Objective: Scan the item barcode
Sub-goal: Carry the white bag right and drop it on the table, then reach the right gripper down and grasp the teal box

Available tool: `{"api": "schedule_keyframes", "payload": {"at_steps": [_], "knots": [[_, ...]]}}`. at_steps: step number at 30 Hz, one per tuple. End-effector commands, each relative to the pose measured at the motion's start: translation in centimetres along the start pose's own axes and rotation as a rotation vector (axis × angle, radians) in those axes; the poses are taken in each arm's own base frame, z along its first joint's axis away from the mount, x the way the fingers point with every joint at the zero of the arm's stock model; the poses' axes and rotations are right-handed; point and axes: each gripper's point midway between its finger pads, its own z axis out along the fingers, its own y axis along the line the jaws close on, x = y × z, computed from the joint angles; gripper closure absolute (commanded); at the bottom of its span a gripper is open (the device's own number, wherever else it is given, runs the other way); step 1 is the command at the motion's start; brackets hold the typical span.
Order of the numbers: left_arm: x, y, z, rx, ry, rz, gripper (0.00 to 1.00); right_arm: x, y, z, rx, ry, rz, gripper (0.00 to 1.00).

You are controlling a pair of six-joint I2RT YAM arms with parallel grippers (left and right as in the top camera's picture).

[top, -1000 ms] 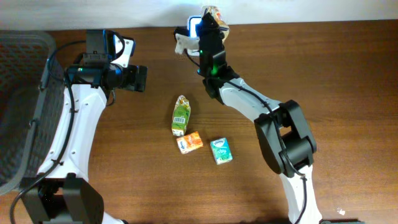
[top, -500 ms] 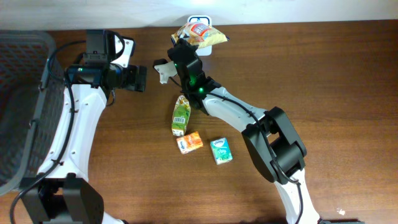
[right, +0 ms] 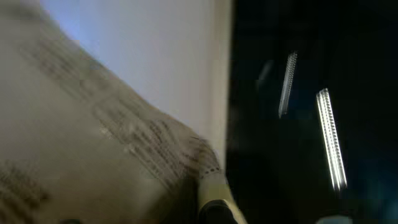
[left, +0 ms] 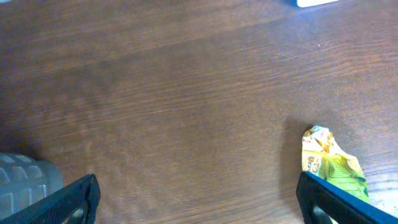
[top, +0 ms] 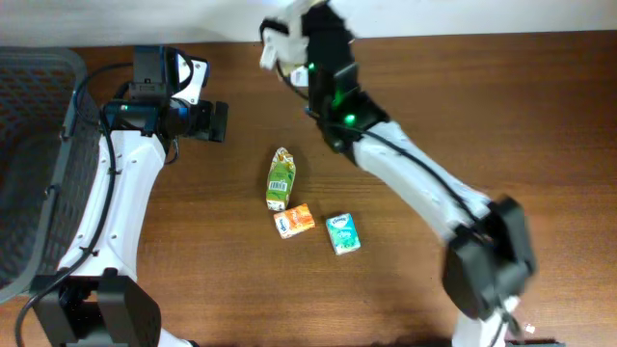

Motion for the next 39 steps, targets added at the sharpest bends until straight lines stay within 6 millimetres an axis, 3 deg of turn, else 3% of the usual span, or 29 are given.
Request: {"api": "schedule_keyframes", "payload": {"at_steps": [1, 2, 5, 7, 9, 10, 11, 14, 15, 16, 17, 20, 21, 23, 24, 26, 28, 31, 33, 35, 37, 39], "knots": [[-0.7, 0.2, -0.9, -0.006, -0.027, 0.014, 0.01, 6.1, -3.8, -4.3, -0.092, 0.166, 0.339, 0.96], [-0.7, 0.2, -0.9, -0.006, -0.026, 0.014, 0.01, 7.4, -2.2, -5.6, -0.201, 0.187, 0.417, 0.96], [-0.7, 0.2, -0.9, -0.006, -0.027, 0.014, 0.01, 12.3, 6.2, -10.8, -0.662, 0.357, 0.763, 0.96], [-0.7, 0.2, -0.9, -0.006, -0.027, 0.014, 0.01, 15.1, 9.3, -12.9, -0.83, 0.509, 0.982, 0.96], [-0.7, 0.2, -0.9, -0.006, -0.027, 0.014, 0.01, 18.9, 10.9, -14.6, -0.939, 0.638, 1.157, 0.96], [-0.7, 0.2, -0.9, -0.006, -0.027, 0.014, 0.01, 22.1, 11.1, -15.1, -0.952, 0.704, 1.234, 0.96], [-0.7, 0.2, -0.9, -0.006, -0.027, 0.014, 0.01, 23.6, 11.2, -15.3, -0.942, 0.738, 1.26, 0.96], [-0.7, 0.2, -0.9, -0.006, -0.027, 0.014, 0.01, 31.8, 11.9, -16.2, -0.803, 0.983, 1.464, 0.96], [-0.7, 0.2, -0.9, -0.006, -0.027, 0.014, 0.01, 33.0, 12.0, -16.3, -0.778, 1.019, 1.499, 0.96], [-0.7, 0.2, -0.9, -0.006, -0.027, 0.014, 0.01, 34.3, 11.9, -16.5, -0.73, 1.061, 1.563, 0.01], [-0.7, 0.2, -0.9, -0.006, -0.027, 0.014, 0.01, 34.3, 11.8, -16.3, -0.731, 1.046, 1.593, 0.01], [-0.7, 0.2, -0.9, -0.006, -0.027, 0.014, 0.01, 33.2, 10.1, -15.2, -0.75, 0.938, 1.658, 0.01], [-0.7, 0.2, -0.9, -0.006, -0.027, 0.014, 0.01, 31.8, 8.8, -14.6, -0.785, 0.851, 1.703, 0.01], [-0.7, 0.2, -0.9, -0.006, -0.027, 0.014, 0.01, 26.2, 6.5, -14.4, -1.024, 0.552, 1.842, 0.01], [-0.7, 0.3, -0.9, -0.007, -0.027, 0.014, 0.01, 24.0, 6.2, -14.9, -1.131, 0.419, 1.792, 0.01], [-0.7, 0.2, -0.9, -0.006, -0.027, 0.014, 0.01, 19.8, 9.0, -16.2, -1.273, 0.439, 1.678, 0.04], [-0.7, 0.2, -0.9, -0.006, -0.026, 0.014, 0.01, 15.7, 13.7, -18.7, -1.412, 0.524, 1.531, 0.07], [-0.7, 0.2, -0.9, -0.006, -0.027, 0.014, 0.01, 10.5, 18.6, -21.3, -1.553, 0.511, 1.434, 0.23], [-0.7, 0.2, -0.9, -0.005, -0.027, 0.015, 0.01, 5.7, 22.5, -24.1, -1.646, 0.477, 1.354, 0.24], [-0.6, 0.3, -0.9, -0.006, -0.026, 0.014, 0.01, 2.1, 24.4, -27.5, -1.743, 0.466, 1.253, 0.27], [-0.7, 0.1, -0.9, -0.004, -0.027, 0.016, 0.01, -0.5, 26.1, -30.3, -1.831, 0.491, 1.152, 0.3], [-0.7, 0.2, -0.9, -0.005, -0.027, 0.015, 0.01, -1.7, 29.0, -33.0, -1.915, 0.583, 1.045, 0.3]]}}
